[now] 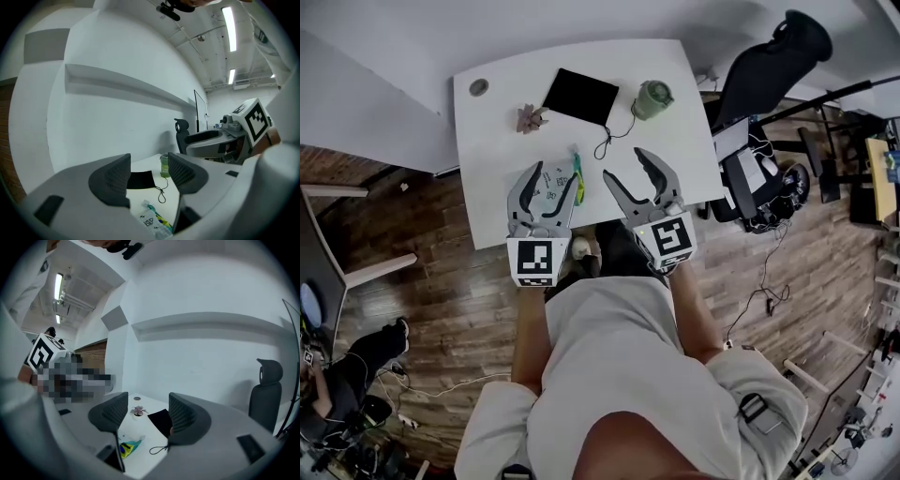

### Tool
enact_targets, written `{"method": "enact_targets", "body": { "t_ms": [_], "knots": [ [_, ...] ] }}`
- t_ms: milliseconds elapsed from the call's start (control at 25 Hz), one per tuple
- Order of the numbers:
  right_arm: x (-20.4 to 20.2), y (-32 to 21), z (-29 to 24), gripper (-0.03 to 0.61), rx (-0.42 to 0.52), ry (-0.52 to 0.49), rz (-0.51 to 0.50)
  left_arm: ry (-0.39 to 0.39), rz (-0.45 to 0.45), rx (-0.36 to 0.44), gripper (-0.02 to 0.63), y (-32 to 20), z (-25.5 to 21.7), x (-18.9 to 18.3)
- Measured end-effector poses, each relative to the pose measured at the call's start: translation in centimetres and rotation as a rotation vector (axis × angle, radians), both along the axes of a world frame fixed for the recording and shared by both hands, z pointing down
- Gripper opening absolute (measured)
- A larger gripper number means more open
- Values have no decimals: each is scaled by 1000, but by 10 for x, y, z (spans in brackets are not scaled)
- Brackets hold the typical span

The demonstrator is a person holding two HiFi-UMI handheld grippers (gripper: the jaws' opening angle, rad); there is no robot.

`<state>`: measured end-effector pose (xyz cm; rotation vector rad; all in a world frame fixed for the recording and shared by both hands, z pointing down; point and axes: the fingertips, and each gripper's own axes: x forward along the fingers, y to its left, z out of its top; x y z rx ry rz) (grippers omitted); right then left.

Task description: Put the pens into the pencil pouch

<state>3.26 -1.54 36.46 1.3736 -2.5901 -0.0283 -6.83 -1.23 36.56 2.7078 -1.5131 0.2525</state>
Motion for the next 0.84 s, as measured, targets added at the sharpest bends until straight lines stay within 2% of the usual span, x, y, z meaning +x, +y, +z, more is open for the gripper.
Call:
{"method": "enact_targets", "body": {
  "t_ms": [840],
  "knots": [
    [-10, 24, -40, 256, 99, -15, 2, -14, -20, 122, 236, 21, -43, -15]
  ]
}}
